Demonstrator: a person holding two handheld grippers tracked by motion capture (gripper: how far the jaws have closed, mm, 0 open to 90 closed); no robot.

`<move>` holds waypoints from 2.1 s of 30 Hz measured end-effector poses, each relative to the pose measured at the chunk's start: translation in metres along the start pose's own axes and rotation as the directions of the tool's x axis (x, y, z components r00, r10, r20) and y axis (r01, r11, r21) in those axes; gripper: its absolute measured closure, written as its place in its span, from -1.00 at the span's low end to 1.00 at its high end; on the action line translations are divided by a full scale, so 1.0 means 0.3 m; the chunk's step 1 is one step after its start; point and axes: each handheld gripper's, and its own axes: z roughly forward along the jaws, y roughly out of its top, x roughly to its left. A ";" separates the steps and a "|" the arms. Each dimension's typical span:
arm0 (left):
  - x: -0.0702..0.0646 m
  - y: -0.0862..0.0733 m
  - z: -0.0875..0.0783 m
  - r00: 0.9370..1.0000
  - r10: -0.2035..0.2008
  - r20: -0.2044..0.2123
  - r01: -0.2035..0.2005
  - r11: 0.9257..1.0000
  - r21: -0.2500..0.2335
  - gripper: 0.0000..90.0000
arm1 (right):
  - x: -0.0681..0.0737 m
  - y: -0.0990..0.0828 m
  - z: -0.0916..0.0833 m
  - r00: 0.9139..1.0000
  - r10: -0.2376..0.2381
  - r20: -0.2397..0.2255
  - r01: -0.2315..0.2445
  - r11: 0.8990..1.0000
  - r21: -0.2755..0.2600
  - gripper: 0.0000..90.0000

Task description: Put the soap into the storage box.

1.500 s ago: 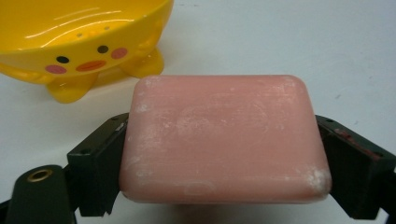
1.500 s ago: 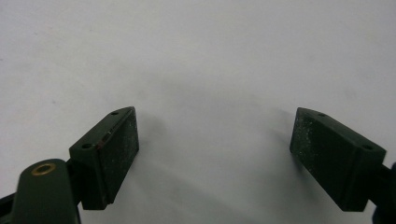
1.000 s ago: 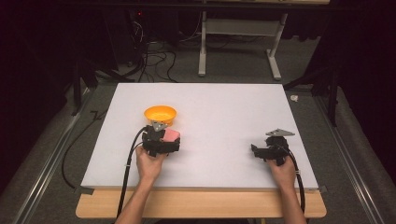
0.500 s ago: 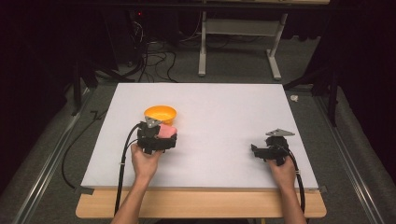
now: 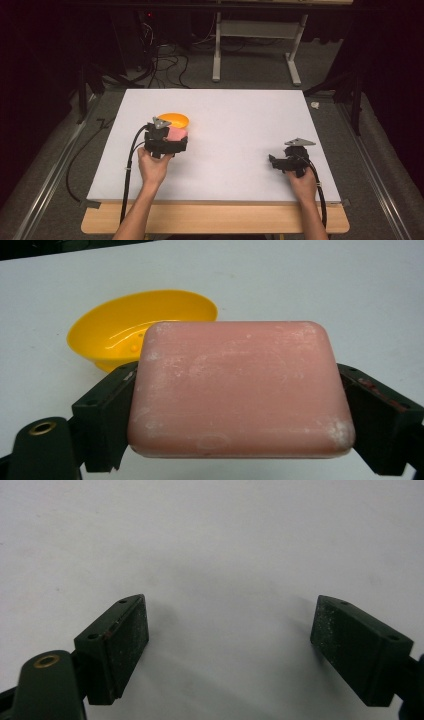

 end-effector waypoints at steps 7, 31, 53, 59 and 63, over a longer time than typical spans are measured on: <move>0.004 0.032 0.007 1.000 0.010 -0.015 -0.010 1.000 0.003 -0.70 | 0.001 0.000 0.000 1.000 0.001 0.000 -0.001 1.000 0.000 -0.64; 0.062 0.114 0.055 0.999 -0.039 -0.026 0.039 0.999 0.016 -0.70 | 0.001 0.000 0.000 1.000 0.000 0.000 0.000 1.000 -0.001 -0.64; 0.112 0.136 0.163 0.995 -0.075 -0.072 0.080 0.994 0.077 -0.70 | 0.001 0.000 0.000 1.000 0.000 0.000 0.000 1.000 0.000 -0.64; 0.131 0.134 0.193 0.992 -0.097 -0.086 0.105 0.991 0.088 -0.70 | 0.001 0.000 0.000 1.000 0.001 -0.001 -0.001 1.000 -0.001 -0.64; 0.143 0.131 0.216 0.989 -0.112 -0.097 0.121 0.988 0.095 -0.70 | 0.000 0.000 0.000 1.000 0.000 -0.001 0.000 1.000 0.000 -0.64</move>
